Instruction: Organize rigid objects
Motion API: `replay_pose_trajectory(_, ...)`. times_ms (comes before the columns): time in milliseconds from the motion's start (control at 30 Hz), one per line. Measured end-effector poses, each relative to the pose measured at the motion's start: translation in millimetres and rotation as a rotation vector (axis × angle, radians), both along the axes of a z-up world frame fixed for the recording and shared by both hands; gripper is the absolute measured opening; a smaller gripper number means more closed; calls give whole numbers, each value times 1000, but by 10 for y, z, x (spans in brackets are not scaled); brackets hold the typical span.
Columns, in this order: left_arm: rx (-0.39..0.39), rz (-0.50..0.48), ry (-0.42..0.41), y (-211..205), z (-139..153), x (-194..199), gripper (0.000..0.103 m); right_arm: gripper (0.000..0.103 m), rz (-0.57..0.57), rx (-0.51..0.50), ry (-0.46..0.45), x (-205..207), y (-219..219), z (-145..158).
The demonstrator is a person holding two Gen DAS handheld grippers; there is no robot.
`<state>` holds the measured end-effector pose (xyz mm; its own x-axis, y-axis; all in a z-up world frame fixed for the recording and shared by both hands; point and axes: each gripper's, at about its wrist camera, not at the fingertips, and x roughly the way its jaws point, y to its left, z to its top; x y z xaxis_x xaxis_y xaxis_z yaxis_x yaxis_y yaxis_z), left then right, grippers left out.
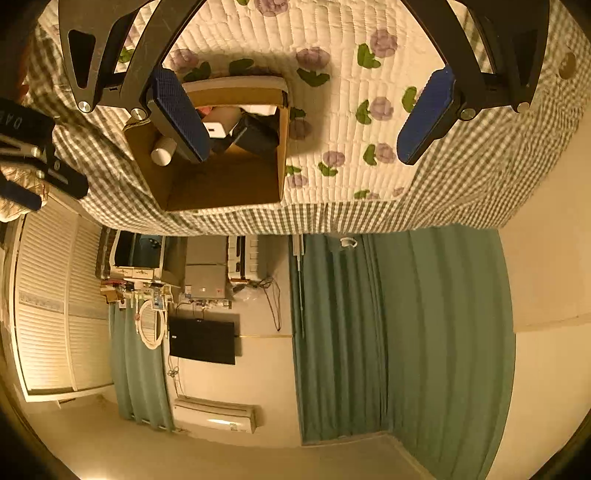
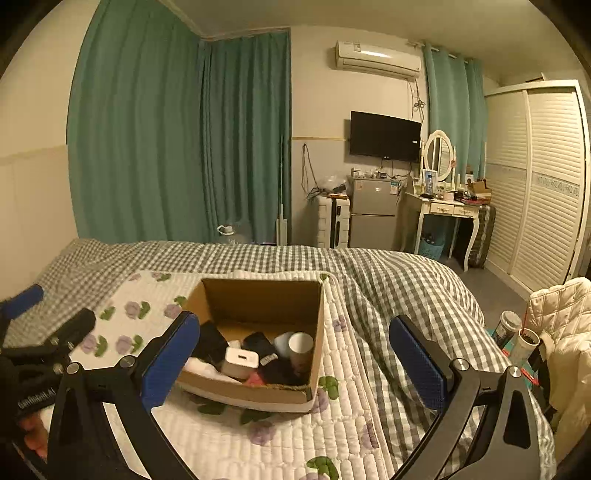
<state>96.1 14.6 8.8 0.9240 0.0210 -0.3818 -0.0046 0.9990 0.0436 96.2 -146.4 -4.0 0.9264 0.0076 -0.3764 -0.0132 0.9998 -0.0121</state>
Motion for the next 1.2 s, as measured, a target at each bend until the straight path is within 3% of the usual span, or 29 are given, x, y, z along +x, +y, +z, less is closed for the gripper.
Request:
replay_pose_trajectory(133,-22,6,-9,12,-111,11,103,103,-8,7,35,85,-36,-275)
replay_pose_trajectory(300,-4,3,-10,-51,-144,1,103,103,-2,-23,48,133,-18,-381)
replay_pose_trajectory(567,-36,-23,-4,-37,-102,-12,103,103,-10,-39,21,79,-6,-330)
replay_pose_trajectory(1200,-25,-33,22,-94,-132,24,103,103,-7,-30,23,76,1,-296)
